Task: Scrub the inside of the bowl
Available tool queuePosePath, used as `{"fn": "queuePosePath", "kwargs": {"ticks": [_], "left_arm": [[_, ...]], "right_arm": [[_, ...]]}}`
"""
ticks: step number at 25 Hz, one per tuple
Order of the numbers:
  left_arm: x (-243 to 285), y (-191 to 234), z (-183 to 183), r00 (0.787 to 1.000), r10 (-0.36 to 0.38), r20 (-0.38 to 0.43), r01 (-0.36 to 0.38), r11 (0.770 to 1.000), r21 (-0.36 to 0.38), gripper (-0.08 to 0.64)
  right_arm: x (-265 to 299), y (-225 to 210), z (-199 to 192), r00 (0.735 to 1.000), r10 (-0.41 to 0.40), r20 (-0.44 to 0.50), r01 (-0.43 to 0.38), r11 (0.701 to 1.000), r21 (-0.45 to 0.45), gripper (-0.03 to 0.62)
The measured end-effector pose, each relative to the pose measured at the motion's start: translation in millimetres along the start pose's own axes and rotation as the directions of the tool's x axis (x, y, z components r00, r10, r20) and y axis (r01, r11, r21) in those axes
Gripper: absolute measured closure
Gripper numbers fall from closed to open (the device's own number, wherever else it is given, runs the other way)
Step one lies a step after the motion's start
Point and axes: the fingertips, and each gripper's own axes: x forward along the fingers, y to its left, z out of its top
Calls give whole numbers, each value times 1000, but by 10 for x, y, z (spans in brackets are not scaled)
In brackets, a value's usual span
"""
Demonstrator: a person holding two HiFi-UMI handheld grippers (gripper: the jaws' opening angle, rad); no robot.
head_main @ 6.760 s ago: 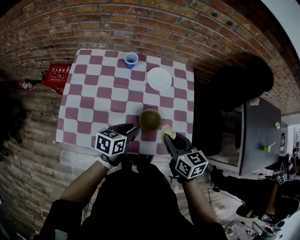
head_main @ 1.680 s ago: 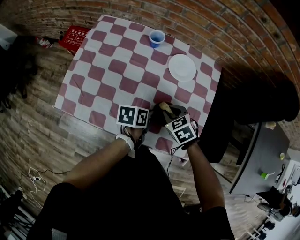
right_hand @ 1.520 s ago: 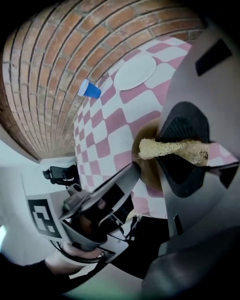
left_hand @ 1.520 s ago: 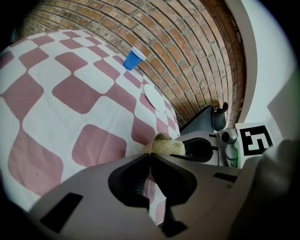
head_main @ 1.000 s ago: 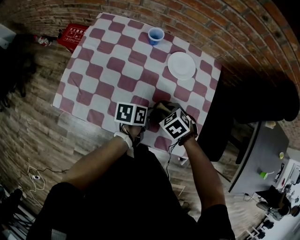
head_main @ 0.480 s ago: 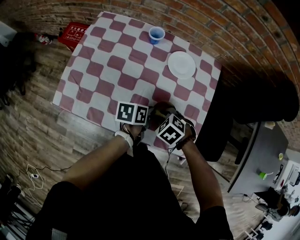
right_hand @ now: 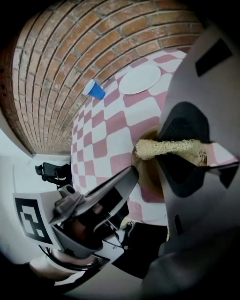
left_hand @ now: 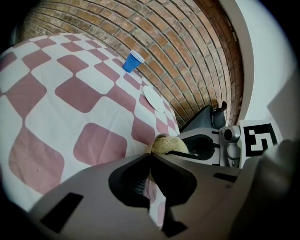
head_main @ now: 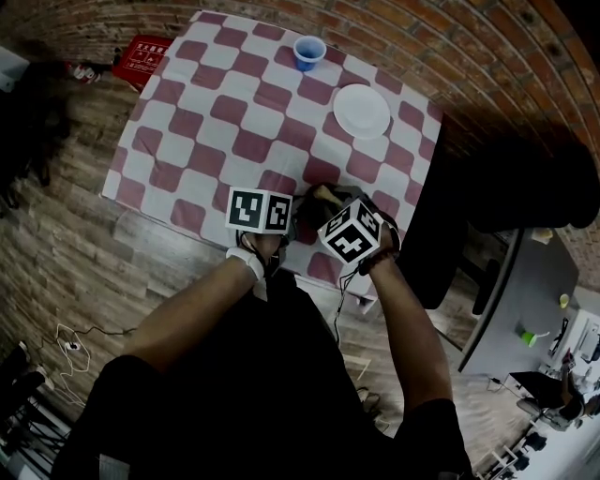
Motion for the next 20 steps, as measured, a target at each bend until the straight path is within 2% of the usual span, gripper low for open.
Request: {"fn": "queuePosePath", "kwargs": {"ticks": [5,8,11,17,20], "left_arm": [[15,8,12,1000,13,5,-13,1000,6,535],[27,-1,25,1000,11,0,-11,1000,11,535],[37,-18,33,1000,8,-12,-8,1000,27,535],[59,-1,29,999,2,-46,1,997,71,535],[65,4,41,998,-8,-55,12,998,67,535]], "right_arm": [[-72,313,-83,988,128,-82,-132,990,-41,505],[-14,468,-84,981,167,-95,-172,984,-51,505],[62,476,-55,986,144,-89,-151,986,-78,505],[54,141,22,999,34,-40,-38,992,-117,505],[-29,80,10,998,51,-41,-55,992,-110,505]]}}
